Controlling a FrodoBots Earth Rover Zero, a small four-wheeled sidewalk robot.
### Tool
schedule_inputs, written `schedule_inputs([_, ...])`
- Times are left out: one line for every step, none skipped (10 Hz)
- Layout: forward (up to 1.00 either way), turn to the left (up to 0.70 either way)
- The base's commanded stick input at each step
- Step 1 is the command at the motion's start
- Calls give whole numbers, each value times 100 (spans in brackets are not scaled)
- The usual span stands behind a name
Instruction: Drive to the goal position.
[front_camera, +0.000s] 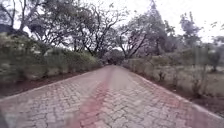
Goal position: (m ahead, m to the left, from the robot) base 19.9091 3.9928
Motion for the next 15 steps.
schedule_inputs([70,0])
schedule_inputs([70,0])
schedule_inputs([70,0])
schedule_inputs([70,0])
schedule_inputs([70,0])
schedule_inputs([70,0])
schedule_inputs([70,0])
schedule_inputs([70,0])
schedule_inputs([70,0])
schedule_inputs([70,0])
schedule_inputs([70,0])
schedule_inputs([70,0])
schedule_inputs([70,0])
schedule_inputs([70,0])
schedule_inputs([70,0])
